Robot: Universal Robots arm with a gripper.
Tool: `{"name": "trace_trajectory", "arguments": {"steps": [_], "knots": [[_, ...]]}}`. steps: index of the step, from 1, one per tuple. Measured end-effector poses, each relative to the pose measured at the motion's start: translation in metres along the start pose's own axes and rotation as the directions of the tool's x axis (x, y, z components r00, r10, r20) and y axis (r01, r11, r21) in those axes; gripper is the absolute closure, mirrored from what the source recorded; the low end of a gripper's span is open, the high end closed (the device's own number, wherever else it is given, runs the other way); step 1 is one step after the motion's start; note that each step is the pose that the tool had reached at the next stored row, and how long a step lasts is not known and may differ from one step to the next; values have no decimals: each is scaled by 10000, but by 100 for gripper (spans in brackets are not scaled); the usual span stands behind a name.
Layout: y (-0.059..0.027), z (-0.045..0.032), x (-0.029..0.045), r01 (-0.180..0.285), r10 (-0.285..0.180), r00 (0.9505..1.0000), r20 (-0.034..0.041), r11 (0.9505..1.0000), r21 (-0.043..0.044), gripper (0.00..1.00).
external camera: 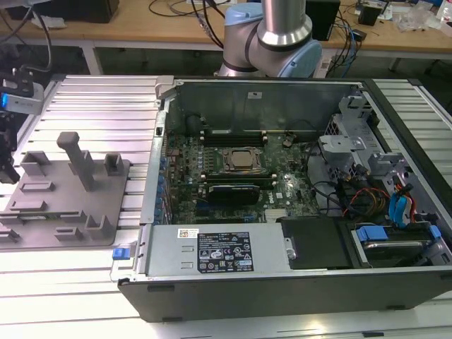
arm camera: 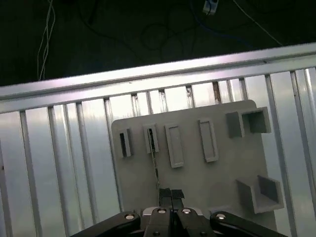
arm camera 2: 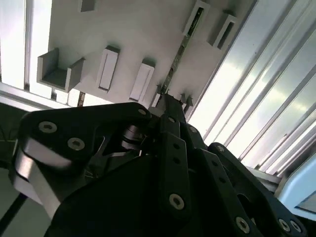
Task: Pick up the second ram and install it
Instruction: 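Pick up the second ram and move it above second insertion slot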
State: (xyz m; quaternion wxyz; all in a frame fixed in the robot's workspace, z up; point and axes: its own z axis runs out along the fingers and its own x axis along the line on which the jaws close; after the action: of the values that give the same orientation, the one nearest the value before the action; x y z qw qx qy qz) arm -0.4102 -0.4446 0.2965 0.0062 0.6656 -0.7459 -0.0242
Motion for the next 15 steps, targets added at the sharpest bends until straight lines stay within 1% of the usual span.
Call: {"name": "trace_trajectory", "arguments": {"steps": [1, 2, 4, 6, 10, 12, 15], "knots": [[0, 6, 0, 363, -363, 9993, -16, 9993, -9, 92], [0, 6, 0, 497, -497, 9988, -23, 9988, -14, 92], [0, 8, 0, 500, -500, 9987, -22, 9987, -12, 92], [-1, 34, 1, 513, -513, 9987, -23, 9987, -13, 92], [-4, 151, 4, 614, -614, 9981, -27, 9981, -15, 92], [-9, 238, 12, 707, -707, 9975, -30, 9975, -17, 92], [-12, 324, 25, 834, -834, 9965, -35, 9965, -20, 92]]}}
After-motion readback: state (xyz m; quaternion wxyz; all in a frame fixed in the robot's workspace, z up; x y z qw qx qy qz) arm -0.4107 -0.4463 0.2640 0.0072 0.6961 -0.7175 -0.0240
